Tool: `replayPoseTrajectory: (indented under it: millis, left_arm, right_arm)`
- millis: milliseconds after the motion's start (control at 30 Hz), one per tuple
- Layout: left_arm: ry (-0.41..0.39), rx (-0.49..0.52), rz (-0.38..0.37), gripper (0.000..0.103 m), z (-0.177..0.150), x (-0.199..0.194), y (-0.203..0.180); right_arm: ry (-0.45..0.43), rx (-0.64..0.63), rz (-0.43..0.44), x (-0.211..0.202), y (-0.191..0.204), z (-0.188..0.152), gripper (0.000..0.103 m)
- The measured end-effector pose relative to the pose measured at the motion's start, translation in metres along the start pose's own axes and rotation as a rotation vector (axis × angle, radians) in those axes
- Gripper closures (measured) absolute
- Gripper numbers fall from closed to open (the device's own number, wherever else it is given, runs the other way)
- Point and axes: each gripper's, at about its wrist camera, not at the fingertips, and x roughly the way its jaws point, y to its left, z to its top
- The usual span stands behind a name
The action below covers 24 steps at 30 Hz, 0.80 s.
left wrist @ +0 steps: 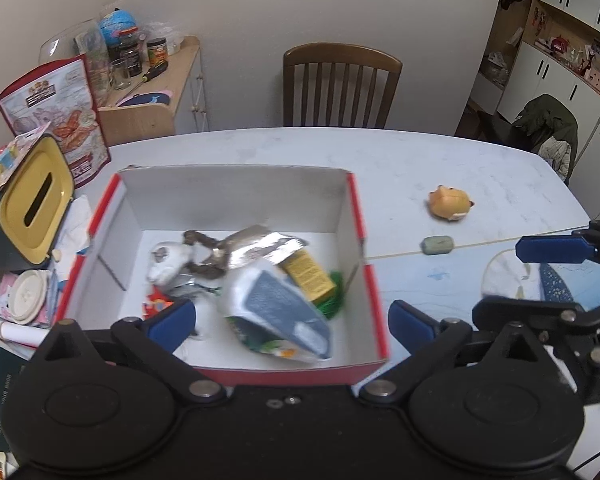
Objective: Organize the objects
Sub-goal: 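Withdraw both grippers from the box toward the eraser and orange plush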
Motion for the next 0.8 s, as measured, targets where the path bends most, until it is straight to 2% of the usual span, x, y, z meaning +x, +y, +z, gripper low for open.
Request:
replayPoseTrajectory:
  millis: [300, 700, 800]
  left_arm:
    - [-0.004, -0.008, 0.026, 0.001, 0.002, 0.014, -0.06]
    - [0.012, -0.002, -0.026, 0.001, 0.011, 0.051, -0.143]
    - [0.01, -0.007, -0.02, 0.001, 0.013, 0.063, -0.157]
  right_arm:
    - [-0.009, 0.024, -0.009, -0.013, -0.067, -0.012, 0.018]
    - [0.011, 0.082, -0.062, -0.019, -0.175, -0.027, 0.018]
    - [0.026, 0.086, -0.076, -0.015, -0.196, -0.029, 0.018]
